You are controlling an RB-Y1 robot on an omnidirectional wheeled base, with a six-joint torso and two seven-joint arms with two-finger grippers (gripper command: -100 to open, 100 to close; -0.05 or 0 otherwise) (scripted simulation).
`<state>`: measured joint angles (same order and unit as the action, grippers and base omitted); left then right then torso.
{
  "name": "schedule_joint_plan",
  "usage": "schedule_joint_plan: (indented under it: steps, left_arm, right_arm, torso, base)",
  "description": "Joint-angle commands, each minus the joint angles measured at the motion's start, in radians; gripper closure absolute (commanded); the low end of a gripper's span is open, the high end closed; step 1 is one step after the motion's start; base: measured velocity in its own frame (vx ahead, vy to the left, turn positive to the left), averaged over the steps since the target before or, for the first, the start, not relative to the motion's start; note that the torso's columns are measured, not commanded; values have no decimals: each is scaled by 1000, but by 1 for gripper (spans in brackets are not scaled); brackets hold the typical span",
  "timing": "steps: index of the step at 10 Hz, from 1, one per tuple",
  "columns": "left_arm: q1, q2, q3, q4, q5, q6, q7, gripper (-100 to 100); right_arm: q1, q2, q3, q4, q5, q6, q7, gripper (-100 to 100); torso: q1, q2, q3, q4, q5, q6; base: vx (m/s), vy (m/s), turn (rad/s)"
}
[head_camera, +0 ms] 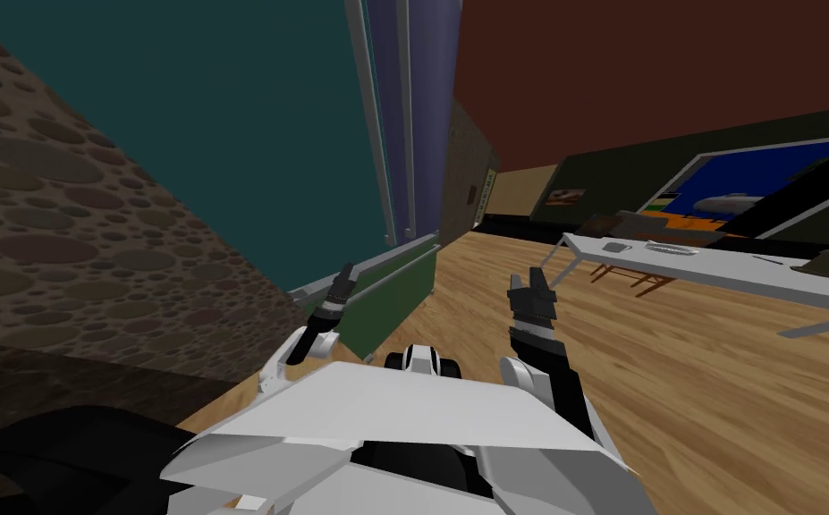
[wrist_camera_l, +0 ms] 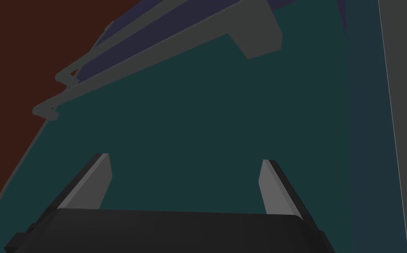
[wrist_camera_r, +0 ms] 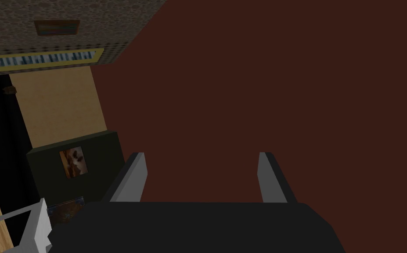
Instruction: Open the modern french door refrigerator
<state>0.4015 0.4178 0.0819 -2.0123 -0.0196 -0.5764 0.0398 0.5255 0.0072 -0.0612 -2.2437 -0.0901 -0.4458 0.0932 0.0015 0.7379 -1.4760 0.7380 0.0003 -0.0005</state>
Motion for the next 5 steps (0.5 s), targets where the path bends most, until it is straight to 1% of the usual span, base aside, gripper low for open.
schedule_joint_plan:
  steps: [1, 2, 3, 4, 5]
  left_arm:
    - [-33, 67, 8, 84, -19, 3, 41, -100]
    - [-33, 67, 8, 89, -19, 3, 41, -100]
    - [-48, 100, 13, 127, -27, 6, 61, -100]
    - [-48, 100, 13, 128, -27, 6, 61, -100]
    - [-64, 135, 18, 169, -36, 9, 82, -100]
  right_arm:
    - [0, 0, 0, 0, 0, 0, 0, 0]
    - [0, 0, 0, 0, 0, 0, 0, 0]
    - [0, 0, 0, 0, 0, 0, 0, 0]
    - [0, 0, 0, 0, 0, 0, 0, 0]
    - [0, 0, 0, 0, 0, 0, 0, 0]
  torso:
    - [0, 0, 0, 0, 0, 1]
    - [-1, 0, 0, 0, 0, 0]
    - [-1, 0, 0, 0, 0, 0]
    - [-1, 0, 0, 0, 0, 1]
    - [-1, 0, 0, 0, 0, 0]
  base:
    - [-37, -73, -207]
    - [-27, -58, -48]
    - [-28, -60, -128]
    - [-22, -47, -76]
    - [-33, -59, -134]
